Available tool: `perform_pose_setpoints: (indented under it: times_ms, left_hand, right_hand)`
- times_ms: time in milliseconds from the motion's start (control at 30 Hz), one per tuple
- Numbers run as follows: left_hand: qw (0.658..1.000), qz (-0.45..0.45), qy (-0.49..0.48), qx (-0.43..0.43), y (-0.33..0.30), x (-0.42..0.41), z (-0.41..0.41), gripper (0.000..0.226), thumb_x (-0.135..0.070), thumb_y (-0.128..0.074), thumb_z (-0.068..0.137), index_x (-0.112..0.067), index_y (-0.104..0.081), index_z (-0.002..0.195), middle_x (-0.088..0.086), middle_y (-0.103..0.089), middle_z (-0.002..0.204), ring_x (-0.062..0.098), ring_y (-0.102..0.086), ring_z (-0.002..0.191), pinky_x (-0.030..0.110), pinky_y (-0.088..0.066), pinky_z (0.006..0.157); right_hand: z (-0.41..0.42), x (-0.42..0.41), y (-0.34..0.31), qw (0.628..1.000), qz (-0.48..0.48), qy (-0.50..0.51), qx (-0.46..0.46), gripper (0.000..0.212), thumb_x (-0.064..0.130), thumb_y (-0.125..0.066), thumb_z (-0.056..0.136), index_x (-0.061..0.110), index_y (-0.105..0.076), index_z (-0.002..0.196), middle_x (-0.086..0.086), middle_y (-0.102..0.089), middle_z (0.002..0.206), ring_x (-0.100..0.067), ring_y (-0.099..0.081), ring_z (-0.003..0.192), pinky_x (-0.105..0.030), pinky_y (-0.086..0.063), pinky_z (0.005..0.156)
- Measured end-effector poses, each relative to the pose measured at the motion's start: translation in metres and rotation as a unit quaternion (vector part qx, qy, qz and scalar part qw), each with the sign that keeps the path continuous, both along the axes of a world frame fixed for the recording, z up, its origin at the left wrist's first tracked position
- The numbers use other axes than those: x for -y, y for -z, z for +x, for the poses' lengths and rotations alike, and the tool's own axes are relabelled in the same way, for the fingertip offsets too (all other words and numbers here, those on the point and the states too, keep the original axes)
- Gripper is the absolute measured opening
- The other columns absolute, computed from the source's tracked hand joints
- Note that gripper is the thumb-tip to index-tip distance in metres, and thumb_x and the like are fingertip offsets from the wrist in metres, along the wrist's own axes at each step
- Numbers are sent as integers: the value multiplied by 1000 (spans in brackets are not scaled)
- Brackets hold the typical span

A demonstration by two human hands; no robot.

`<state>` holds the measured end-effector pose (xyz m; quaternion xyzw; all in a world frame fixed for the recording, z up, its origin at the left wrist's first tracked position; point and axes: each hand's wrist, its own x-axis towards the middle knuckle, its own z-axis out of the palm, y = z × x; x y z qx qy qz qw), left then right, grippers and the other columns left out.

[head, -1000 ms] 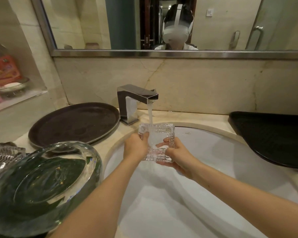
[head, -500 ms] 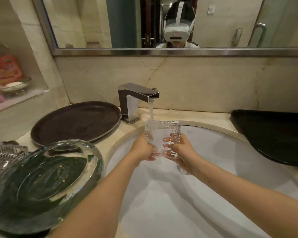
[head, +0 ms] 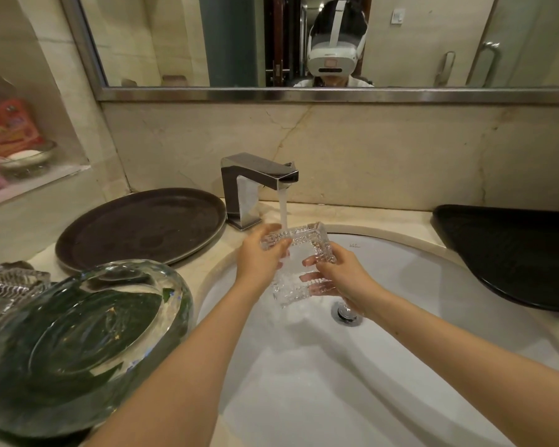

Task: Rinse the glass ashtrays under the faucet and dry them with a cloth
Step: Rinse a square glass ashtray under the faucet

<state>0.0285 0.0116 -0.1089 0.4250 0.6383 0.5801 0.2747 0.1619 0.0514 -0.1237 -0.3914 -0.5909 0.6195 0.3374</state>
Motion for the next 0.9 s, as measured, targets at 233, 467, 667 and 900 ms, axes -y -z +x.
perform_pose_setpoints:
  times_ms: [233,467,667,900]
  left_hand:
    - [997,-35,9,64,2,-4,-3,14,-26,-59,91,-15,-59,100,2,-64,102,9,-63,76,39,-51,82]
    - [996,-39,-45,62,5,-10,-4,22,-26,-40,100,-14,-58,102,2,-62,97,11,-58,71,27,-48,64]
    - [990,-51,-30,130,3,-9,-4,27,-23,-31,103,-18,-56,95,3,-61,88,14,-56,75,28,-46,66]
    - [991,-66,15,118,1,-7,1,29,-16,-35,102,-9,-51,126,3,-56,109,18,-52,96,28,-41,71]
  right_hand:
    - [-6,-2,5,996,69,29,52,47,-10,-33,92,18,-46,128,-2,-55,96,-17,-63,75,-29,-53,52]
    - [-14,6,6,993,99,29,58,59,-13,-25,89,23,-40,133,-6,-48,94,-20,-59,73,-26,-50,51]
    - [-11,6,7,991,104,37,69,61,-12,-25,90,26,-41,134,-6,-49,96,-21,-59,75,-27,-51,52]
    - [-4,0,2,989,120,81,37,40,1,-46,93,33,-46,118,-6,-58,104,-17,-66,79,-35,-57,53]
